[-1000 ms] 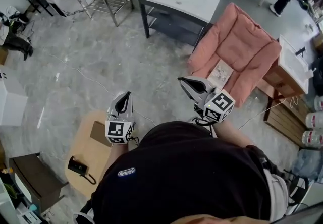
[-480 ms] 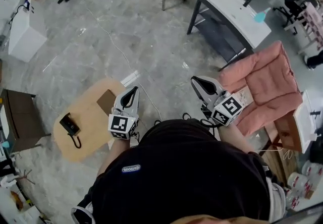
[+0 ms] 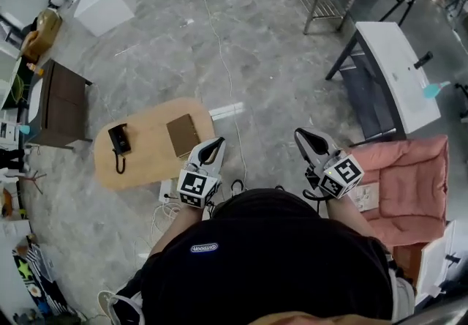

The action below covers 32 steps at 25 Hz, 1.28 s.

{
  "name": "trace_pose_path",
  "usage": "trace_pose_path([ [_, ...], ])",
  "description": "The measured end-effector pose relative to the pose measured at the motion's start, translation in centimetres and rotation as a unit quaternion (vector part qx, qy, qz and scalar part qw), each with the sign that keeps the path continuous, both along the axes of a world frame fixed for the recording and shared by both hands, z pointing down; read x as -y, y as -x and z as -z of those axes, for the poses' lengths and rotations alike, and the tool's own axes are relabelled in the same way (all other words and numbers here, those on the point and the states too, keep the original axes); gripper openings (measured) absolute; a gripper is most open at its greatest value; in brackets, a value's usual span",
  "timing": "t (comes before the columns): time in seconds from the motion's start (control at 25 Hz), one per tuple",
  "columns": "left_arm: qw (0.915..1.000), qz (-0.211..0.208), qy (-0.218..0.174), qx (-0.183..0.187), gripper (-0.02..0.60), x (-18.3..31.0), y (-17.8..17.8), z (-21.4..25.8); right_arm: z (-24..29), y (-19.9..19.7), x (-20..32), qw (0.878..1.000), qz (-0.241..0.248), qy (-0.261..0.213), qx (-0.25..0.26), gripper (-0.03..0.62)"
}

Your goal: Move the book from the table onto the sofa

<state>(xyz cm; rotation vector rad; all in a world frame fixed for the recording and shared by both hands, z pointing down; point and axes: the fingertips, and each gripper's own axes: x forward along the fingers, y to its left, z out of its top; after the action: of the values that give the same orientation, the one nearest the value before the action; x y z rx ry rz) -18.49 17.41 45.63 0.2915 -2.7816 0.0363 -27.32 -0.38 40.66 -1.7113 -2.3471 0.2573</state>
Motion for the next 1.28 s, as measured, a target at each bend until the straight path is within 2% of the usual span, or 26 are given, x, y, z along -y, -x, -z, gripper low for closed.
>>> trace_pose_path([
  [0.12, 0.9996, 0.027, -0.001, -0.011, 0.011, 1.7, -0.9, -0.1, -1.2, 1.0, 0.2, 0.999, 0.038, 0.005, -0.012, 0.032],
  [0.2, 0.9977, 0.058, -0.014, -0.034, 0.011, 2.3, -2.1, -0.3, -1.7, 1.3, -0.3, 0.997, 0.072, 0.009, -0.018, 0.034],
  [0.32, 0.9924, 0.107, -0.016, -0.060, 0.014, 3.2, -3.9, -1.1, -2.0, 1.6, -0.9, 0.993, 0.119, 0.015, -0.023, 0.038],
  [0.48, 0.9839, 0.155, -0.020, -0.086, 0.015, 4.0, -6.8, -2.2, -2.1, 0.5, -1.7, 0.984, 0.173, 0.024, -0.032, 0.035],
  [0.6, 0.9777, 0.182, -0.026, -0.101, 0.023, 4.3, -7.6, -3.2, -2.4, 0.4, -2.5, 0.979, 0.199, 0.030, -0.034, 0.035],
  [0.8, 0.9737, 0.202, -0.019, -0.103, 0.028, 3.4, -8.4, -3.9, -3.0, 0.3, -3.5, 0.974, 0.217, 0.032, -0.047, 0.040],
  [0.96, 0.9711, 0.210, -0.019, -0.112, 0.028, 1.6, -8.6, -3.9, -2.8, 0.5, -4.1, 0.977, 0.209, 0.026, -0.046, 0.041],
  [1.28, 0.9761, 0.191, -0.043, -0.094, 0.032, -4.7, -7.7, -6.8, -4.7, 0.1, -8.9, 0.982, 0.185, -0.007, -0.039, 0.046],
])
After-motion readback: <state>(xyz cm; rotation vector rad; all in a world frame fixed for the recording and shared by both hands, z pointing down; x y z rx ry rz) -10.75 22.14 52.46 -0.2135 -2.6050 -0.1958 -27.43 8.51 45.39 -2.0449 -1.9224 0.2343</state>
